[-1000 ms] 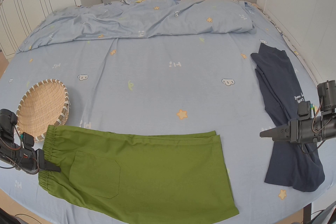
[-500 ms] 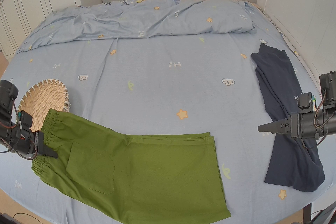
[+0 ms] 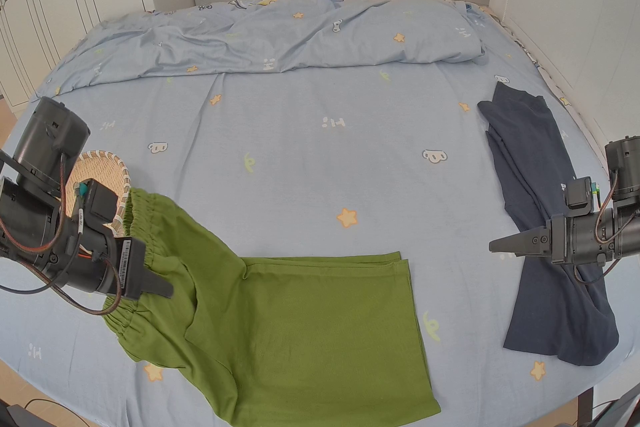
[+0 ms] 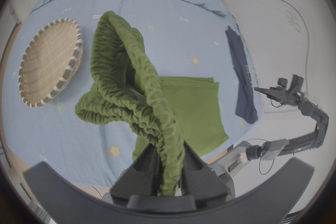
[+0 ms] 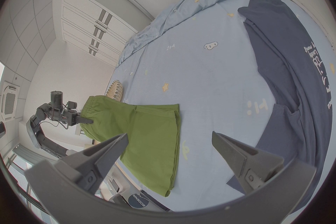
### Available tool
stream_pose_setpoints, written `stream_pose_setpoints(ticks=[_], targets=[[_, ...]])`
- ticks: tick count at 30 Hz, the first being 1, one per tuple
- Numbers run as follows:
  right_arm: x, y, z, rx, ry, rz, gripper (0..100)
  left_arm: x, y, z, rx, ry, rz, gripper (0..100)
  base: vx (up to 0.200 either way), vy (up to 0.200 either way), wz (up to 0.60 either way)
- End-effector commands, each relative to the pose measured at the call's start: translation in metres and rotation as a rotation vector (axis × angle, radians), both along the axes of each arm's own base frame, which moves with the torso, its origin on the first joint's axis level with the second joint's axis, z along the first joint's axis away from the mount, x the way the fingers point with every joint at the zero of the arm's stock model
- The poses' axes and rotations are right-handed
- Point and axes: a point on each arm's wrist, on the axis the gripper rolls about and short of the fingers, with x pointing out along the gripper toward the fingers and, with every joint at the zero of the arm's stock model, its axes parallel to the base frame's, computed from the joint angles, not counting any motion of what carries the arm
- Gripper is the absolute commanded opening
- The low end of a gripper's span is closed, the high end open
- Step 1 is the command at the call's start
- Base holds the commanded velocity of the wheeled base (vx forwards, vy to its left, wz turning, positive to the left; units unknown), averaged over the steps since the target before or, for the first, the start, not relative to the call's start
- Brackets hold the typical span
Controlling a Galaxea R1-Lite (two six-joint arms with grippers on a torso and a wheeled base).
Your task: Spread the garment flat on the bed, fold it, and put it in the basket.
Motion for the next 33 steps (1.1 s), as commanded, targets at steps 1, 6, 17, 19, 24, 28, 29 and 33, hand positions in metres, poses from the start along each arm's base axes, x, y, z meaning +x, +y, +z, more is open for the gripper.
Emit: stream_pose_setpoints(ticks=[1, 6, 17, 19, 24, 28, 29, 33], targets=[[0.004, 0.001, -0.005, -0.003, 0.026, 0.001, 100, -0.004, -0.032, 0.015, -0.028, -0.044, -0.114, 0, 0.0, 0.0, 0.0], [0.005, 0.002, -0.006, -0.003, 0.028, 0.004, 100, -0.001, -0.057, 0.008, -0.02, -0.028, -0.201, 0, 0.0, 0.0, 0.0], [0.01, 0.002, -0.012, 0.002, 0.054, 0.007, 100, -0.004, -0.116, -0.018, 0.042, -0.005, -0.361, 0, 0.0, 0.0, 0.0], [0.011, 0.001, -0.012, 0.002, 0.054, 0.006, 100, -0.007, -0.122, -0.021, 0.053, 0.0, -0.359, 0, 0.0, 0.0, 0.0], [0.015, 0.001, -0.016, -0.001, 0.065, 0.002, 100, -0.007, -0.139, -0.029, 0.031, 0.011, -0.348, 0, 0.0, 0.0, 0.0], [0.017, 0.001, -0.019, -0.003, 0.075, 0.0, 100, -0.011, -0.155, -0.035, -0.006, 0.027, -0.339, 0, 0.0, 0.0, 0.0], [0.017, 0.001, -0.019, -0.003, 0.075, 0.0, 100, -0.011, -0.156, -0.036, -0.006, 0.029, -0.339, 0, 0.0, 0.0, 0.0], [0.017, 0.001, -0.019, -0.004, 0.074, 0.001, 100, -0.007, -0.167, -0.046, -0.013, 0.04, -0.329, 0, 0.0, 0.0, 0.0]])
